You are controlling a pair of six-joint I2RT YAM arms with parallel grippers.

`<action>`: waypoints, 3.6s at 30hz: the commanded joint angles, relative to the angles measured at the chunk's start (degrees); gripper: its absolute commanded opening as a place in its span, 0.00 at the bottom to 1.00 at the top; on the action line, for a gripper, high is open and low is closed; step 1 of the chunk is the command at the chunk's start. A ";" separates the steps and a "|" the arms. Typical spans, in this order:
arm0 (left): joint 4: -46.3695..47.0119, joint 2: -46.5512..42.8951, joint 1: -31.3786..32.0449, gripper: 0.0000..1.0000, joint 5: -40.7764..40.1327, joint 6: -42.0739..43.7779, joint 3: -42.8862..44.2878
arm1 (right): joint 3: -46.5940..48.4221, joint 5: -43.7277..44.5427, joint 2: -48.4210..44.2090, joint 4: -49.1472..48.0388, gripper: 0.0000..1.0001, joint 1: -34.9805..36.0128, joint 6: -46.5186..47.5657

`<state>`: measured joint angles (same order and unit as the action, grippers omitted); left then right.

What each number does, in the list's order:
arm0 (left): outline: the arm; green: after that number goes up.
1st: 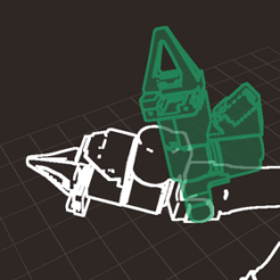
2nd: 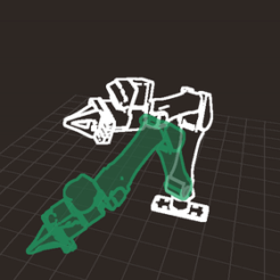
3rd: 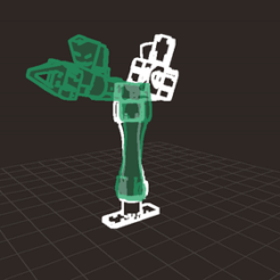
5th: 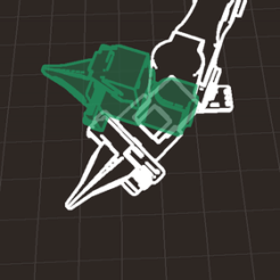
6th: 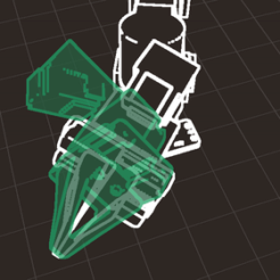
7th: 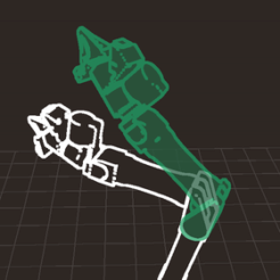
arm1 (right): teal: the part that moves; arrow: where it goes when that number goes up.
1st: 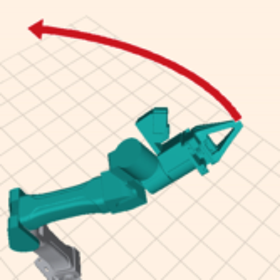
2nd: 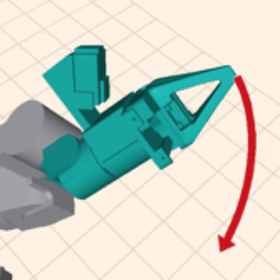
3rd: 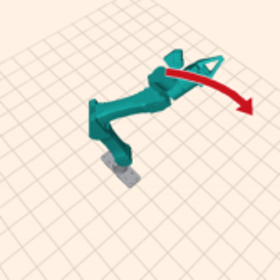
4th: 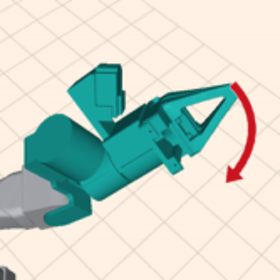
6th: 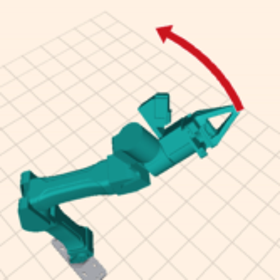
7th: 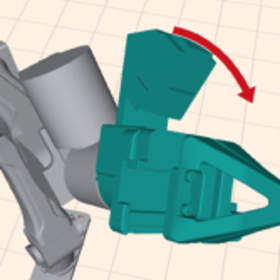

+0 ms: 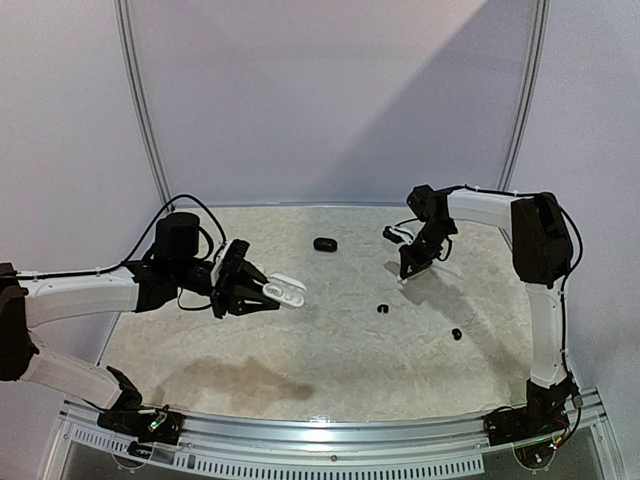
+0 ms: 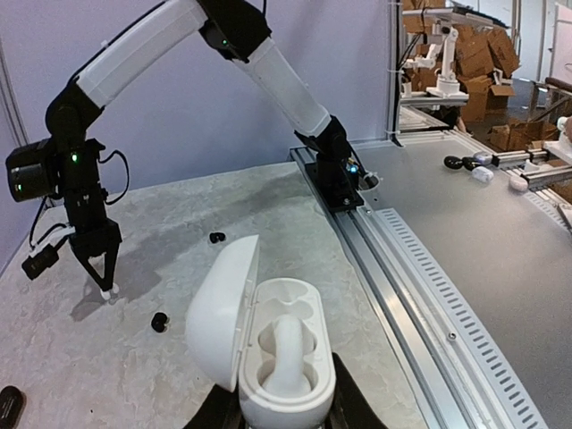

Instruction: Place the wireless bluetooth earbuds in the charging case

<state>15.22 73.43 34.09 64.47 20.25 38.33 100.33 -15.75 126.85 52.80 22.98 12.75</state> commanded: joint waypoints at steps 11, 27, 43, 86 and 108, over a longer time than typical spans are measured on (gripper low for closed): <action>6.42 -0.57 -0.34 0.00 -5.48 -9.72 -0.97 | 0.66 -9.47 -28.19 -12.21 0.00 18.62 3.00; 8.28 -0.83 -0.18 0.00 -6.58 -11.22 -1.32 | 3.90 -2.72 -27.65 -8.76 0.00 36.30 11.99; 10.26 -1.28 0.41 0.00 -5.21 -2.33 -3.30 | 1.26 1.28 -32.78 -13.22 0.00 36.58 9.83; 8.77 -3.09 2.05 0.00 -12.53 -2.20 -4.26 | -20.99 31.66 -25.49 18.37 0.00 18.77 -58.00; 8.83 -6.02 2.04 0.00 -13.50 -0.23 -7.08 | -20.06 23.06 -9.49 15.85 0.12 22.66 -59.60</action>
<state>23.33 68.42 35.51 51.53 18.94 32.42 79.46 9.50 114.83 70.43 45.04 -46.63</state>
